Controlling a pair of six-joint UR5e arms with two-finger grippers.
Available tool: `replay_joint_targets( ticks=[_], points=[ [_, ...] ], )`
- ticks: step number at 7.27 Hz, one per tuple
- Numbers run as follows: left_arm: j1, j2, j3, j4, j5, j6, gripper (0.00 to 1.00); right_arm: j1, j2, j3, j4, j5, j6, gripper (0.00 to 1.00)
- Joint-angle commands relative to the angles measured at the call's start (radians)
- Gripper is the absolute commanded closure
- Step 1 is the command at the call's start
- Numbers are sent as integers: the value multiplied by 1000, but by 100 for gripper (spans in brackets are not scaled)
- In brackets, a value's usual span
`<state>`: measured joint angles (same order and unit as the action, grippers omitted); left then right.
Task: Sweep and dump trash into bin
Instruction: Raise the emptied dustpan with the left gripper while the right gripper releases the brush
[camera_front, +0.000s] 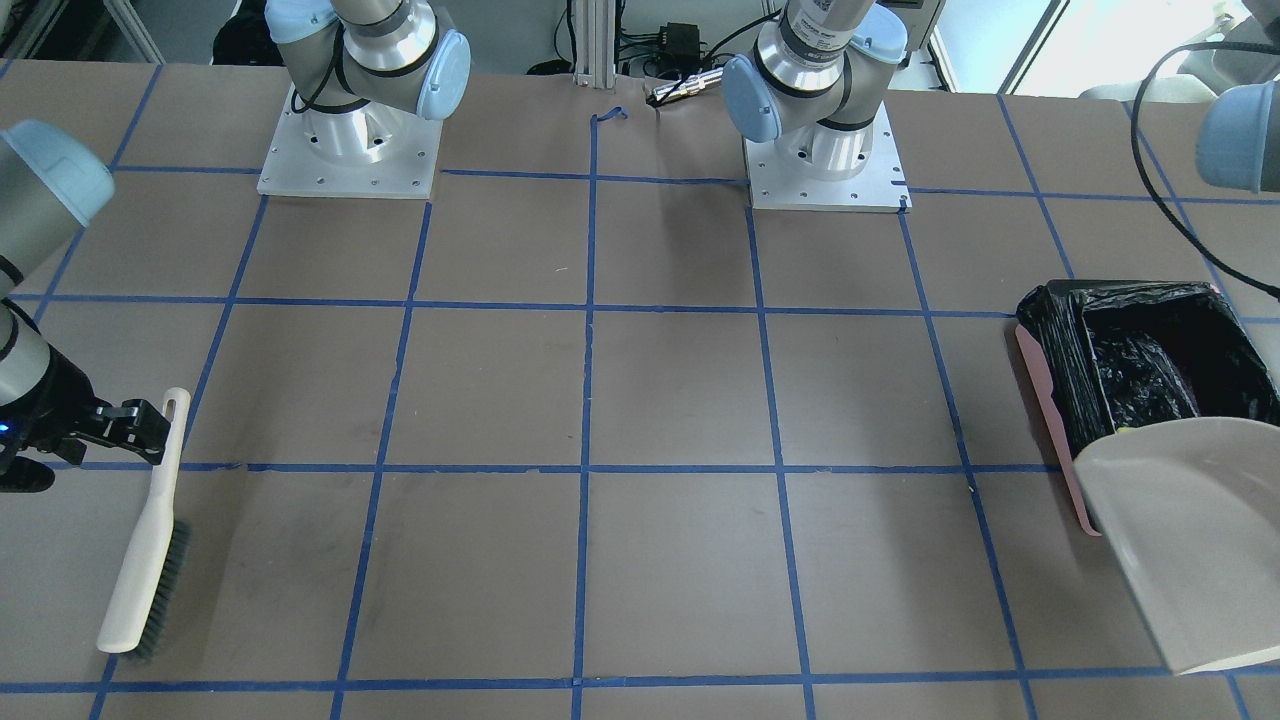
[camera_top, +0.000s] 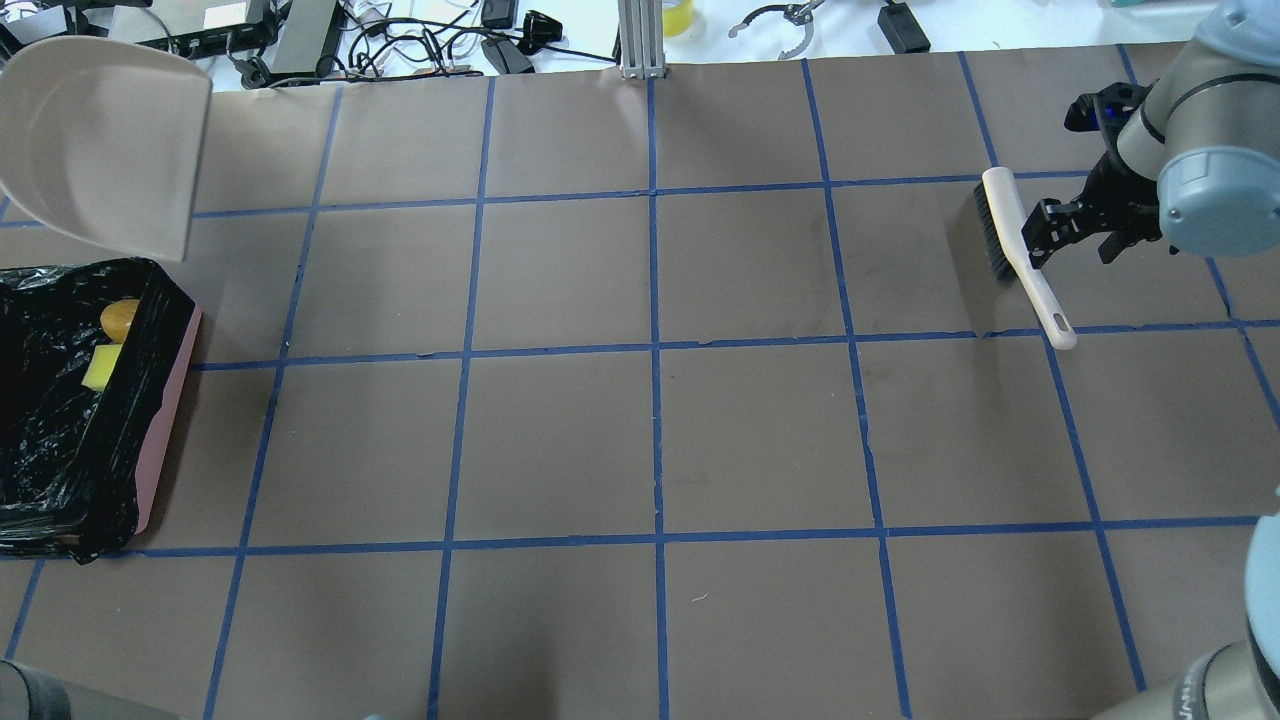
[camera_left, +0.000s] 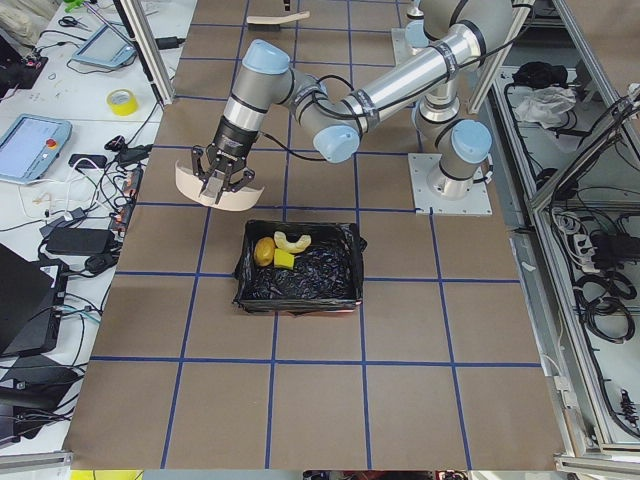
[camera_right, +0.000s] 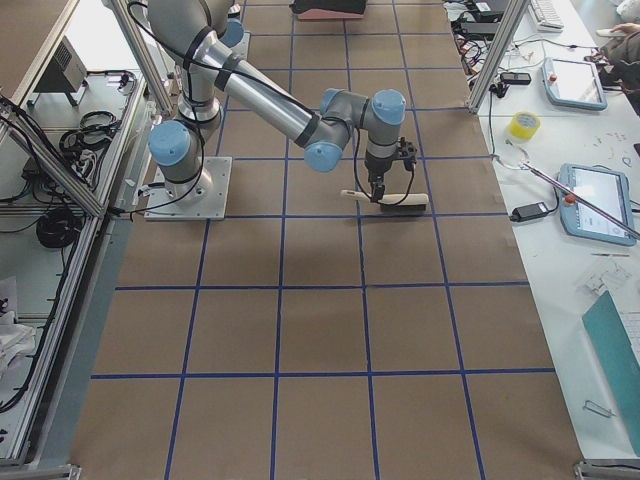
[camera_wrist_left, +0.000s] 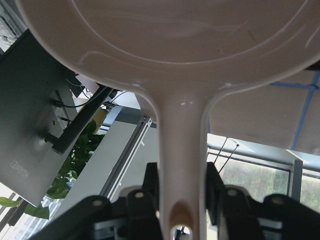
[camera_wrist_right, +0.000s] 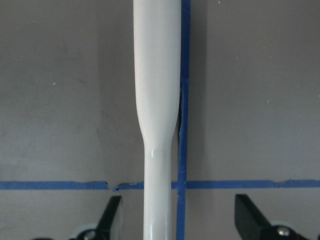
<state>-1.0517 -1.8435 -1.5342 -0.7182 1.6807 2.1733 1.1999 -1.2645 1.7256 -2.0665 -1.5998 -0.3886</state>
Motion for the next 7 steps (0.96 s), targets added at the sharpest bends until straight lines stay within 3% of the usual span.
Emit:
replay_joint_targets(
  ticks=[1,2,5,7],
  points=[
    [-34,-49,9,-193,-220,-217,100,9,-19,-119,144,3,5,15],
    [-74,-96,11,-258,-243,-231,100,27,-26,-167,204,1,8,14],
    [-166,-227,17,-280,-239,-247,100,137,-113,-279,423,14,77,10],
    [-230,-293,46,-283,-228,-247,100,234,-159,-288,506,15,172,10]
  ],
)
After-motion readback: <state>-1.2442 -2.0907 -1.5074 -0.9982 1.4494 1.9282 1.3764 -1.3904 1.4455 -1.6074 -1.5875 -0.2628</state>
